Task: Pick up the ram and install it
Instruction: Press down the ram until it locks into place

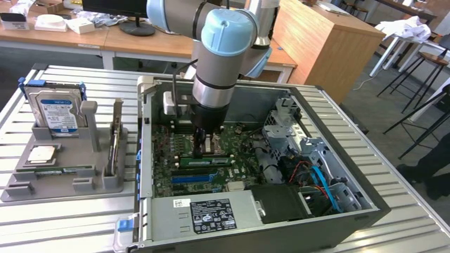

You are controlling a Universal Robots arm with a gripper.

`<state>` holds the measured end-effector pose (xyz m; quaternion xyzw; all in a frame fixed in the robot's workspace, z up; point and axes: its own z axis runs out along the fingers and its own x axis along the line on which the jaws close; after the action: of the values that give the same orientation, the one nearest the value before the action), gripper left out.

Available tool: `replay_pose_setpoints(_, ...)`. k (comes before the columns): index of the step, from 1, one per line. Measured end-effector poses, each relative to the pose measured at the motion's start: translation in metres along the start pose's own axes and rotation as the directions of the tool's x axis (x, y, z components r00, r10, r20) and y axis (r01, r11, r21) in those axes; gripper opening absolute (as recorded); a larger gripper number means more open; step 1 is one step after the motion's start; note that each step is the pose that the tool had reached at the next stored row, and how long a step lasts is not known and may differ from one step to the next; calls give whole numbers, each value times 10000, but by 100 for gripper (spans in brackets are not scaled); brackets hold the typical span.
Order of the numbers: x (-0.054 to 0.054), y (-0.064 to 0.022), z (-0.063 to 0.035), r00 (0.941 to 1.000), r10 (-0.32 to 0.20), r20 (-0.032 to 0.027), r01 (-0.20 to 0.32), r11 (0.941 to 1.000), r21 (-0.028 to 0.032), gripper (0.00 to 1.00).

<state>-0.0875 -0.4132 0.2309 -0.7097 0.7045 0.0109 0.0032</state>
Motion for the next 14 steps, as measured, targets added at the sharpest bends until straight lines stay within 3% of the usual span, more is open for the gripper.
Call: replay_pose_setpoints(14, 1, 0, 30, 10000, 0, -2, 0, 10000, -1, 10)
